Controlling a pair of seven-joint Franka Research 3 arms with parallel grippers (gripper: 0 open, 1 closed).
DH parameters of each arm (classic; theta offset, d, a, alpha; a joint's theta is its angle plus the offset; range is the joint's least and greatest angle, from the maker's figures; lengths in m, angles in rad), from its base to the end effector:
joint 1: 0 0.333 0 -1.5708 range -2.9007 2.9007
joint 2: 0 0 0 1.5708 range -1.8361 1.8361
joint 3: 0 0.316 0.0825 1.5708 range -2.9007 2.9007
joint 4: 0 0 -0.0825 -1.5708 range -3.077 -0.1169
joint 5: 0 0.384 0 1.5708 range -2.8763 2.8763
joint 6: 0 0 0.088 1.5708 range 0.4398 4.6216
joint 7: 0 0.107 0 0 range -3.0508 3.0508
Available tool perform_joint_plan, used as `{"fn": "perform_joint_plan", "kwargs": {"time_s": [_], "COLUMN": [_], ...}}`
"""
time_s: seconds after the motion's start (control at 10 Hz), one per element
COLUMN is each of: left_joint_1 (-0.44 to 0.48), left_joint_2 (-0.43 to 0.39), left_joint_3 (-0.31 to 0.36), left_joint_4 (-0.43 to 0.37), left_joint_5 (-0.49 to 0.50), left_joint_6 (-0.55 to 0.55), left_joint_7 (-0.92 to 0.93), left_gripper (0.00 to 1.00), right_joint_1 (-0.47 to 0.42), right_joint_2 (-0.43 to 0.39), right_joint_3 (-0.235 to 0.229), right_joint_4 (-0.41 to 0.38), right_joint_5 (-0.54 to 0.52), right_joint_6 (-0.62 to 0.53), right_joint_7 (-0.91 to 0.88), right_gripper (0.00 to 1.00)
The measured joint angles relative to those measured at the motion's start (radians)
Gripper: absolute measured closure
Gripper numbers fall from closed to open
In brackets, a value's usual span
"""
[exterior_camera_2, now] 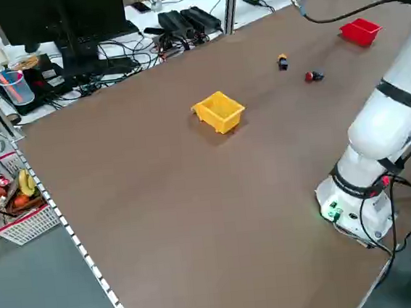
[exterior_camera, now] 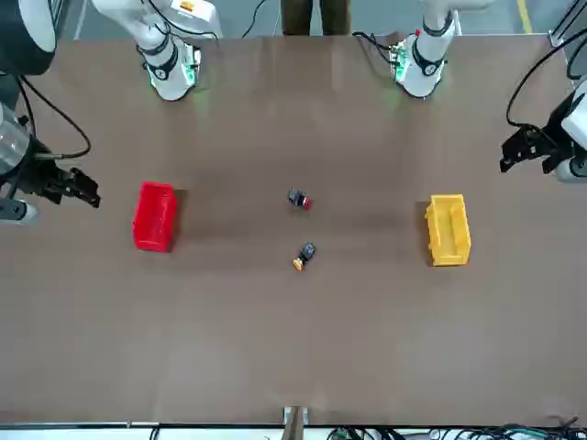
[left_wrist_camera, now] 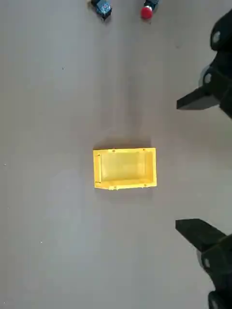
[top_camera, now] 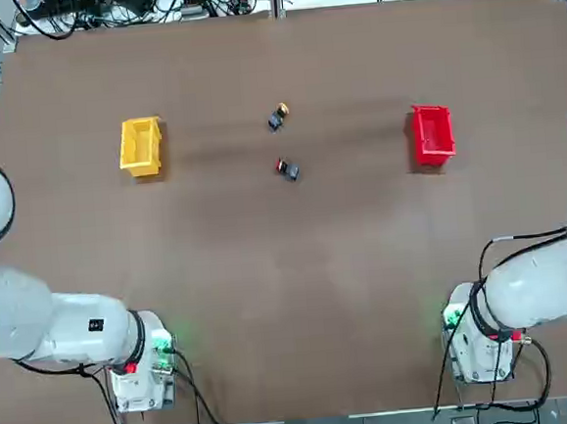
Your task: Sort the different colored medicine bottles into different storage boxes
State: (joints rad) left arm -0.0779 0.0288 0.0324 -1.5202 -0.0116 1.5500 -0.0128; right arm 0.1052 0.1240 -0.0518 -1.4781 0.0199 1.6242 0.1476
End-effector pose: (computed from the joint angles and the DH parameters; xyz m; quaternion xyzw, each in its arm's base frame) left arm 0.5611 -0.0271 0.6304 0.9998 -0.0165 0.0004 0.0053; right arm 0.5966 0.0359 0.6019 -0.9988 0.0473 -0.0104 0.0078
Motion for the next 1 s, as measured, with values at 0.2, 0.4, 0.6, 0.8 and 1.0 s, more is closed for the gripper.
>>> {"fn": "perform_joint_plan", "kwargs": {"time_s": [0.2, 0.4, 0.6, 0.8, 1.0], "left_joint_1": [-0.003, -0.025, -0.058, -0.061, -0.07], "left_joint_2": [0.0, 0.005, 0.039, 0.078, 0.131], "left_joint_3": [-0.001, -0.006, -0.029, -0.094, -0.171], "left_joint_4": [0.0, 0.0, 0.0, 0.0, 0.0], "left_joint_5": [0.0, 0.0, -0.002, -0.007, -0.007], "left_joint_6": [0.0, 0.004, 0.05, 0.098, 0.161], "left_joint_7": [0.0, 0.0, -0.025, -0.165, -0.248], "left_gripper": [0.0, 0.0, 0.0, 0.0, 0.0], "right_joint_1": [0.0, 0.0, 0.003, 0.038, 0.096], "right_joint_2": [0.0, 0.0, 0.0, 0.001, 0.006], "right_joint_3": [0.0, 0.0, 0.001, 0.003, 0.005], "right_joint_4": [0.0, 0.0, 0.0, -0.01, -0.032], "right_joint_5": [0.0, 0.0, 0.001, 0.002, 0.003], "right_joint_6": [0.001, 0.001, 0.0, -0.001, 0.014], "right_joint_7": [0.0, 0.0, -0.009, -0.062, -0.149], "right_gripper": [0.0, 0.0, 0.0, 0.0, 0.0]}}
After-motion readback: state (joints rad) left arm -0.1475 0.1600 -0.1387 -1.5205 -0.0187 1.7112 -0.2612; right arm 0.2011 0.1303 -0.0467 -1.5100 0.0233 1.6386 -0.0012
